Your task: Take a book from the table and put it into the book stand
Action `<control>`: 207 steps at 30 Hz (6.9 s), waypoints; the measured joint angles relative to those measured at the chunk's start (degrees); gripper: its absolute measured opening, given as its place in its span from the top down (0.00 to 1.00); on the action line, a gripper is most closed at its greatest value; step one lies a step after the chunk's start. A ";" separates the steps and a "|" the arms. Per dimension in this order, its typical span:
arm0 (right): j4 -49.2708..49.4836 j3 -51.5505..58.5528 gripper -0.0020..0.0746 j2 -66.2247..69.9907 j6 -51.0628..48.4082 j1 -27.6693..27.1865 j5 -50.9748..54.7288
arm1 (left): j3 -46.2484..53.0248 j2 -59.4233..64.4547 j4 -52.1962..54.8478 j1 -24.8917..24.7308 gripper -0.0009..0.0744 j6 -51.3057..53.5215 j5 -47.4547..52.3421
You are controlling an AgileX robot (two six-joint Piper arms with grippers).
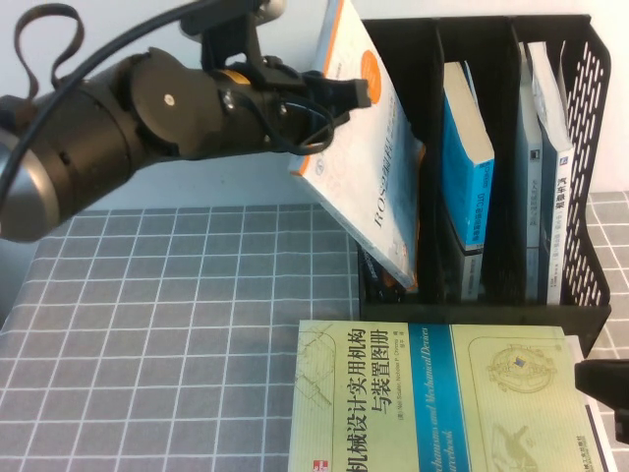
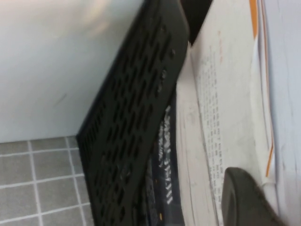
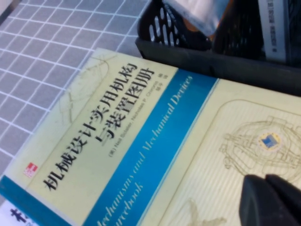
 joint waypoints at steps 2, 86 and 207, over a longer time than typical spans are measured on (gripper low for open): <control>1.14 0.00 0.98 0.00 -0.97 0.00 0.60 | 0.00 0.13 0.00 -0.69 0.78 0.00 -0.12; -69.97 7.35 0.98 -46.79 60.88 16.59 5.79 | 49.74 -53.47 24.32 4.34 0.99 -5.42 -16.70; -80.70 24.80 0.98 -63.77 73.79 -2.41 -7.89 | 85.58 -96.71 25.86 22.89 0.99 -4.33 2.48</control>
